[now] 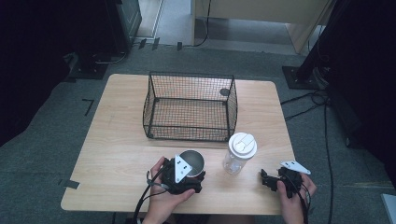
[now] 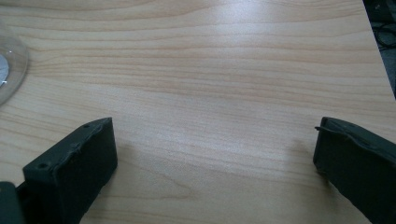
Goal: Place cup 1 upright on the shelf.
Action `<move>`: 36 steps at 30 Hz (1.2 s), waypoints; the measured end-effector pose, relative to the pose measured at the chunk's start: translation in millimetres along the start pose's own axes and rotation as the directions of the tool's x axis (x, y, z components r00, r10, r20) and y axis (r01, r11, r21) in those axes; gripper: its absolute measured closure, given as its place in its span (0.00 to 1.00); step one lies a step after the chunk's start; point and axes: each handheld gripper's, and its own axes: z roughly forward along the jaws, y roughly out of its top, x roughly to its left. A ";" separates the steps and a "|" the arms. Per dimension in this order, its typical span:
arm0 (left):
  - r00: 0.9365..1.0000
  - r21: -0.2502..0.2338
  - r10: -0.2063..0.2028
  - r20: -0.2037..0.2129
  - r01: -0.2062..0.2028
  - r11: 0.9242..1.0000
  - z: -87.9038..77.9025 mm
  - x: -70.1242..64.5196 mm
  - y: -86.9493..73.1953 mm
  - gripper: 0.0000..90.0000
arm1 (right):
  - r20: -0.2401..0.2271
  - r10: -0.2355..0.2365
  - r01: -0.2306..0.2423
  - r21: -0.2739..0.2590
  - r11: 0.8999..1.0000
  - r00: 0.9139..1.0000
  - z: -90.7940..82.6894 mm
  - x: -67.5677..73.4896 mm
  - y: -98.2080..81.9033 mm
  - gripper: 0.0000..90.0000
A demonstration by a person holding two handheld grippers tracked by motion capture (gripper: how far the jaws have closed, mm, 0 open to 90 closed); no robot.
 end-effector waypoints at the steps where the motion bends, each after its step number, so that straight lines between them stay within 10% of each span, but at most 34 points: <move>1: 1.000 -0.009 0.000 0.001 0.000 1.000 -0.2 0.1 0.1 0.09 | 0.000 0.001 -0.001 0.000 1.000 1.000 0.0 0.0 0.0 0.00; 9: 1.000 -0.111 -0.006 -0.020 0.003 0.994 -6.5 2.0 5.0 0.09 | 0.000 0.001 -0.001 0.001 1.000 1.000 0.0 0.1 0.0 0.00; 22: 0.995 -0.280 -0.008 -0.103 -0.021 0.960 -18.9 12.9 17.8 0.09 | 0.000 0.001 -0.001 0.000 1.000 1.000 0.0 0.0 0.0 0.00; 28: 0.987 -0.345 0.008 -0.159 -0.063 0.937 -24.4 19.3 22.6 0.09 | 0.000 0.001 -0.001 0.000 1.000 1.000 0.0 0.0 0.0 0.00; 36: 0.988 -0.476 -0.011 -0.153 -0.064 0.877 -27.6 20.6 27.9 0.09 | 0.000 0.001 -0.001 0.000 1.000 1.000 0.0 0.1 0.0 0.00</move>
